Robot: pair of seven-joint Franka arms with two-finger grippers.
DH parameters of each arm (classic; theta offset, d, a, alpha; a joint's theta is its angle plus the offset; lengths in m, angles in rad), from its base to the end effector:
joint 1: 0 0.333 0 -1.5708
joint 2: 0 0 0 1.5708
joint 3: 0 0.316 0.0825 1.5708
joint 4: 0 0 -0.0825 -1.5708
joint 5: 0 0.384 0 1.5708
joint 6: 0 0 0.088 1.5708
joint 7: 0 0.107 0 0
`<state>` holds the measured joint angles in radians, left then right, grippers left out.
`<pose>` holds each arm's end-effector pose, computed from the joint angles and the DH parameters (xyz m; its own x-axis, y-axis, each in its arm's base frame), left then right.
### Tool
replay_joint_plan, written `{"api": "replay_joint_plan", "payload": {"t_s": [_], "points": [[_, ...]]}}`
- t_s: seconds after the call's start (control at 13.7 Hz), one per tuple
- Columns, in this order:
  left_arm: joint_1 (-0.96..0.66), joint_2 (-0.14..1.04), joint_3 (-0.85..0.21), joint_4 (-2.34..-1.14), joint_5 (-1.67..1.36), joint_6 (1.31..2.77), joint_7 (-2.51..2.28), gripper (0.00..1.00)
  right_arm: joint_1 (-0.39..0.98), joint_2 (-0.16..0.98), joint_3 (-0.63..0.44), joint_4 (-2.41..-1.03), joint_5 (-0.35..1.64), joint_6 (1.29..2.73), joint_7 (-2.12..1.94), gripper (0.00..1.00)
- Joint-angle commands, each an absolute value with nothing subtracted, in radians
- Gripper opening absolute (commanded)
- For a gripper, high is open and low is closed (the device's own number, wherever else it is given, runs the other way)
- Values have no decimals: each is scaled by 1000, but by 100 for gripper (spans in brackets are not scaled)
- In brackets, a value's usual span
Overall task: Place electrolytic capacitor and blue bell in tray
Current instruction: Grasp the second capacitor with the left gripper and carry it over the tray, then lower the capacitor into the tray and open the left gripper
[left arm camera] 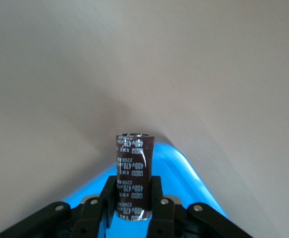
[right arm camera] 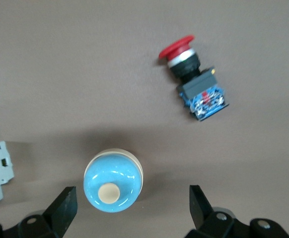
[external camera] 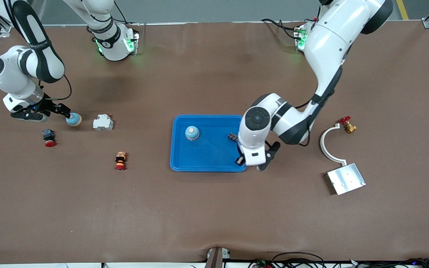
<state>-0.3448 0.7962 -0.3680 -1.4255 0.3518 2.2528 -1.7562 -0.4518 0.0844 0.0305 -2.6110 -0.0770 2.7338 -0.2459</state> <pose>0.5960 -0.4296 0.2509 0.5843 0.8114 0.0135 0.8072 -0.5829 0.0930 0.4037 -0.1774 0.2266 0.9941 -0.1047 0.0289 -0.1057 -0.9936 0.0388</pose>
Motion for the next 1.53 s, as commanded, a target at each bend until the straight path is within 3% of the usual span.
{"api": "replay_joint_plan", "payload": {"t_s": [0.0, 0.44, 0.51, 0.65, 0.73, 0.8, 1.46], "points": [[-399, 854, -354, -1367, 341, 2333, -1813, 0, -482, 106, 55, -2628, -31, 2763, -261, 100], [-508, 903, -264, -1368, 344, 2379, -1871, 0, -471, 176, 63, -2645, 23, 2850, -259, 100], [-509, 904, -262, -1370, 344, 2379, -1873, 34, -468, 181, 72, -2645, 32, 2861, -259, 100], [-514, 900, -262, -1371, 344, 2379, -1907, 62, -460, 190, 77, -2643, 52, 2862, -259, 100], [-514, 896, -262, -1373, 345, 2378, -1923, 84, -450, 192, 77, -2643, 58, 2864, -259, 100], [-514, 890, -262, -1373, 348, 2373, -1927, 100, -445, 195, 77, -2643, 63, 2876, -259, 100], [-443, 732, -268, -1368, 345, 2272, -1762, 100, -417, 279, 75, -2628, 60, 2990, -268, 100]]}}
